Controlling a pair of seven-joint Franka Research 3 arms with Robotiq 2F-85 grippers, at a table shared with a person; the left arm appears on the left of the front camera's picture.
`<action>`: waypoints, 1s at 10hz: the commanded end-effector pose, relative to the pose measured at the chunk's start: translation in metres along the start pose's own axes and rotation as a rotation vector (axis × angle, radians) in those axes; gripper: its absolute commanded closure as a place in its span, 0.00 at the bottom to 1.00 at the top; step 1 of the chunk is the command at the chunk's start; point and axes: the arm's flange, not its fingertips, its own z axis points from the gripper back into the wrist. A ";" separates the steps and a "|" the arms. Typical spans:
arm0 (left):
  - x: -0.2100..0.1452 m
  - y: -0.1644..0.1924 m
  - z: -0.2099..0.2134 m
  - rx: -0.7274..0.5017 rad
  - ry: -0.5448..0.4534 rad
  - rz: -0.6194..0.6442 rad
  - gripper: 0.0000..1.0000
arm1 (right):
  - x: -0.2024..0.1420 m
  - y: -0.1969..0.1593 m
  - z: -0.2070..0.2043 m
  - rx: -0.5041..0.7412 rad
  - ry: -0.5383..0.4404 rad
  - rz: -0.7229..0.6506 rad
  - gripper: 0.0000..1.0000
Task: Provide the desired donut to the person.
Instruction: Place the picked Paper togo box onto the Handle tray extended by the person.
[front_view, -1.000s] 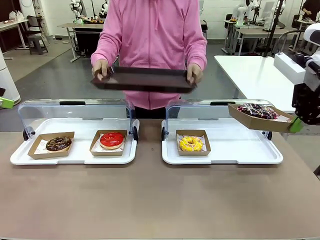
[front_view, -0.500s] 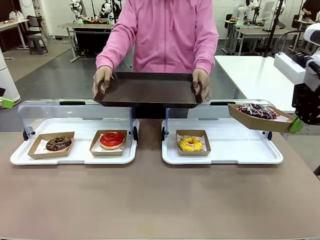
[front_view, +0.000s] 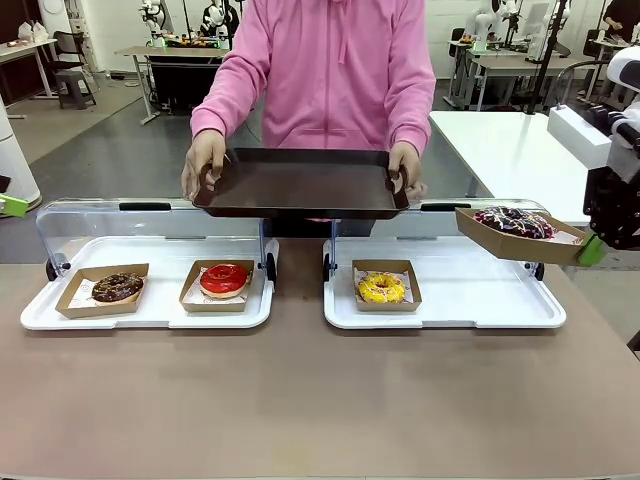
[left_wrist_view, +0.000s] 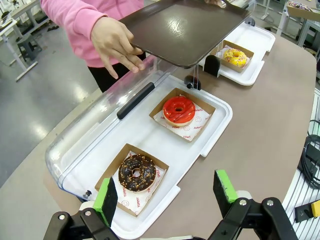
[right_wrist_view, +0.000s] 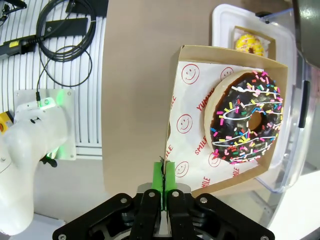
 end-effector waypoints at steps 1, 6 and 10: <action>0.000 0.001 0.000 -0.008 -0.012 -0.002 0.00 | -0.002 0.002 -0.003 -0.006 0.024 -0.013 1.00; 0.000 0.001 0.000 -0.008 -0.012 -0.002 0.00 | 0.050 -0.061 0.045 -0.007 0.044 0.066 0.98; 0.000 0.001 0.000 -0.008 -0.012 -0.002 0.00 | 0.153 -0.171 0.035 -0.159 0.074 -0.036 0.98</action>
